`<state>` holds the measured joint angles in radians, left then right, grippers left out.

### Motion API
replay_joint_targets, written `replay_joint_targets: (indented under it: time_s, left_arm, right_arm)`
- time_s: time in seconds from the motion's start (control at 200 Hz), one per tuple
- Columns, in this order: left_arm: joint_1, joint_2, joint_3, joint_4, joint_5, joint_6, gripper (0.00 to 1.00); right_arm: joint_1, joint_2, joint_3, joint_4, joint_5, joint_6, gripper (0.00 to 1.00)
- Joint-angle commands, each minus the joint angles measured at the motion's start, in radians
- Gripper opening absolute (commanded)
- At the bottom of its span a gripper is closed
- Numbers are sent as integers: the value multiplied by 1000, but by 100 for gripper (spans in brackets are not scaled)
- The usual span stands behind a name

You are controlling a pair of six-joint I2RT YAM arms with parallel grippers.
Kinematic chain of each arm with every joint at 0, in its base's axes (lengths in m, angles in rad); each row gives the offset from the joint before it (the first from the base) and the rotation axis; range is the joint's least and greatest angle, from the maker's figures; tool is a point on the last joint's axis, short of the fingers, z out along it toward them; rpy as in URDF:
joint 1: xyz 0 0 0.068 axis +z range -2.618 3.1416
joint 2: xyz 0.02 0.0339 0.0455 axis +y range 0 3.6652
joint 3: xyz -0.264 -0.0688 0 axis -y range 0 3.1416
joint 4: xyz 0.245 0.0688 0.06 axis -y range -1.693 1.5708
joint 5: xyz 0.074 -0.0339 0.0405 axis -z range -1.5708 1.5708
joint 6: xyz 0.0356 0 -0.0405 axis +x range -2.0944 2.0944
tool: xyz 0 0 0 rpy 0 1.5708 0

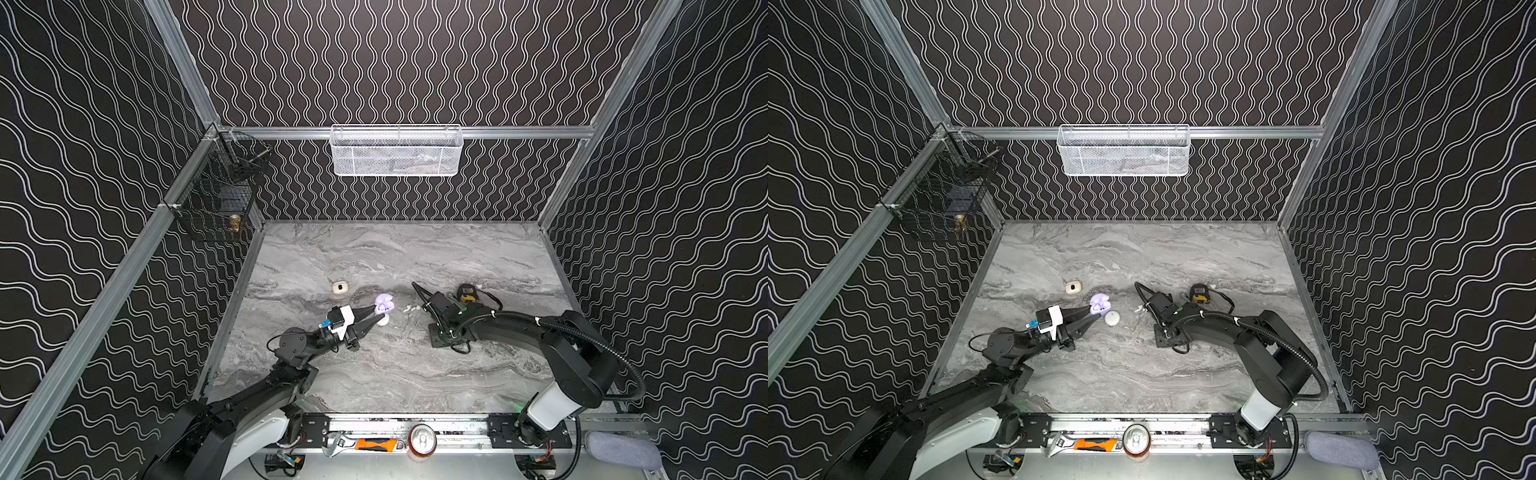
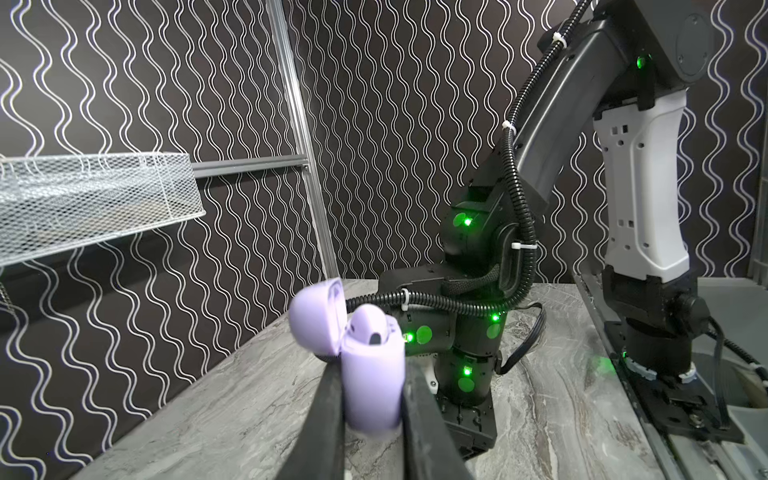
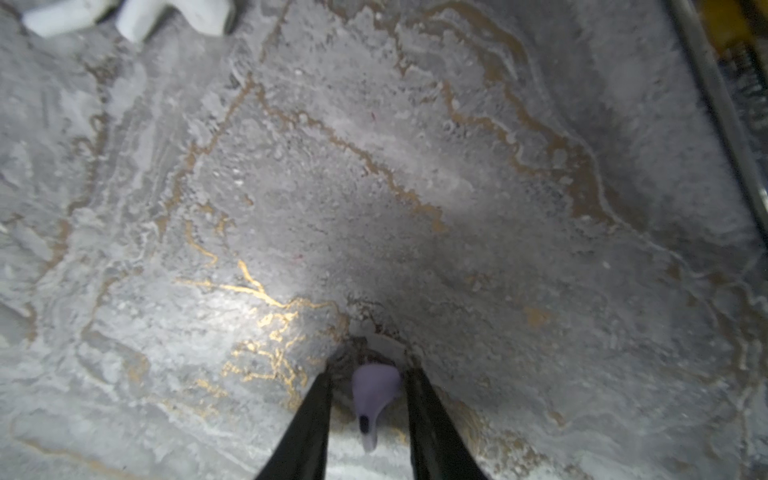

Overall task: Insert the wireless bluetooth earbuds into the charging case
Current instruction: 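Lower the right gripper and close it on the second lavender earbud, then lift the second lavender earbud with the right gripper toward the open case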

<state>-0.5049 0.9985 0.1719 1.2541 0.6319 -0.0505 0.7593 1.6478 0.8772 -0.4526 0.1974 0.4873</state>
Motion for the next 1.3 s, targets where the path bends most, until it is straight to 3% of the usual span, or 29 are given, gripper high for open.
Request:
replay_joint_targets:
  time_s: [0.0,0.44,0.671,0.946,1.121,1.296]
  left_arm:
    - [-3,-5,8,0,-4,14,0]
    - [-7,0,11,5,-2,12,0]
    - [-7,3,8,9,-2,14,0]
    - [-8,5,-4,38,-4,15,0]
    - [-9,14,-43,139,-31,17,0]
    - [-9,-7,-76,171,-56,40,0]
  right_arm:
    - [1,7,-14,-28,22,13,29]
    - [0,-9,-24,-25,28,28,19]
    - [1,-100,-66,31,16,70,11]
    - [18,-276,-51,114,29,129,10]
    - [125,-442,8,258,56,169,8]
    - [297,-461,150,344,177,161,8]
